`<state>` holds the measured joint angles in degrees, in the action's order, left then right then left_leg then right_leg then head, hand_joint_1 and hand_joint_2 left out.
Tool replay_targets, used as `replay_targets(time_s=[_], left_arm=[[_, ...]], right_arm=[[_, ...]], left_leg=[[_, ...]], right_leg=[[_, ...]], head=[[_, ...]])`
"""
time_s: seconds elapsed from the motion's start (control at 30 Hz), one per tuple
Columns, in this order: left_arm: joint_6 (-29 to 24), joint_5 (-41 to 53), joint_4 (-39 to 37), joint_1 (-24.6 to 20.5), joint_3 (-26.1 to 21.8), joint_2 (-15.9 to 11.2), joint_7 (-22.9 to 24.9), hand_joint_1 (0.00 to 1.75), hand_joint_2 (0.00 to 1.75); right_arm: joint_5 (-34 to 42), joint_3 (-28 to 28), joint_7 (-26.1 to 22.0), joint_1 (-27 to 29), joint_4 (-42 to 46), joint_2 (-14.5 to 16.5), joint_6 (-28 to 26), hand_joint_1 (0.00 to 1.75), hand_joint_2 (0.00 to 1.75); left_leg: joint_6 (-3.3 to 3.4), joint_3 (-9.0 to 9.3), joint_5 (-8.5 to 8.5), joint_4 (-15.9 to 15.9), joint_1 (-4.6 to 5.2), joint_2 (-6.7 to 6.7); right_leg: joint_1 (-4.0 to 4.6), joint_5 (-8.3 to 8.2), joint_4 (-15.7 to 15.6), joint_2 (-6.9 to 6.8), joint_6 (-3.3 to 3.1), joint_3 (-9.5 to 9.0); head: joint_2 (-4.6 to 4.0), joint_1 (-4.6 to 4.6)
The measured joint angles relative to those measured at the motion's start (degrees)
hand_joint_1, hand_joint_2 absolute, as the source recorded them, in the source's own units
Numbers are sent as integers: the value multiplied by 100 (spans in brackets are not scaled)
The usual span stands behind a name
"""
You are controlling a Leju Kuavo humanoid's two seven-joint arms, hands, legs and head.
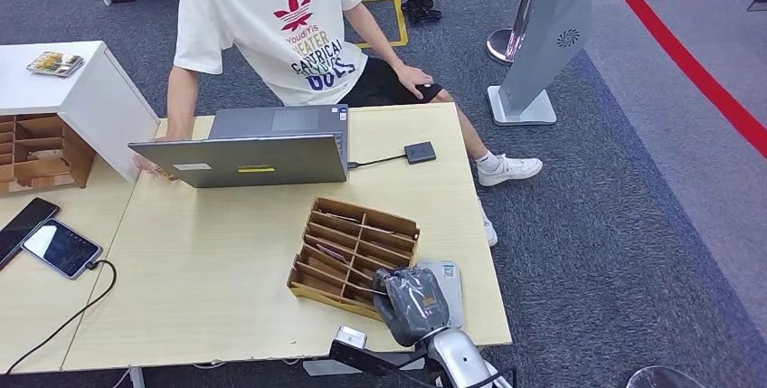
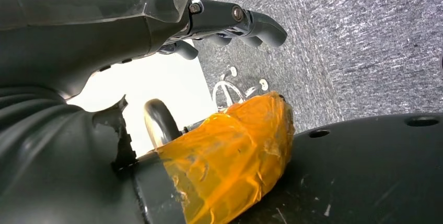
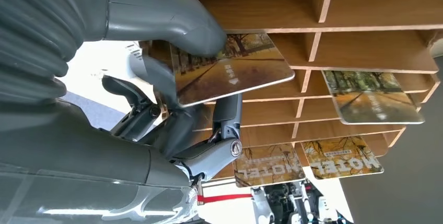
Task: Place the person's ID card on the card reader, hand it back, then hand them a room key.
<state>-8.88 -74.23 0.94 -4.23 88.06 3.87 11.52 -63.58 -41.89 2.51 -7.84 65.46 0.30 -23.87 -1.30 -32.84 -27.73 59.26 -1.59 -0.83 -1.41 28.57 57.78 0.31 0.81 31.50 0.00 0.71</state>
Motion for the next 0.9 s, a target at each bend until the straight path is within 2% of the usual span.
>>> replay_targets(time_s=[0.33,0.63,0.9], left_arm=[[10,-9,0,-1,26,0,17,0,0],[12,-87,0,1,49,0,4,0,0],[12,-96,0,1,60,0,-5,0,0]], right_arm=[[124,75,-96,-2,6,55,79,175,175],[630,92,-254,51,374,54,312,175,175],[684,92,-260,100,563,54,326,175,175]], left_leg=[[0,4,0,0,0,2],[0,3,0,0,0,2],[0,-6,0,0,0,2]], right_leg=[[0,0,0,2,0,-3],[0,-2,1,3,-2,1],[0,-1,0,3,-2,8]], head=[[0,0],[0,1],[0,0]])
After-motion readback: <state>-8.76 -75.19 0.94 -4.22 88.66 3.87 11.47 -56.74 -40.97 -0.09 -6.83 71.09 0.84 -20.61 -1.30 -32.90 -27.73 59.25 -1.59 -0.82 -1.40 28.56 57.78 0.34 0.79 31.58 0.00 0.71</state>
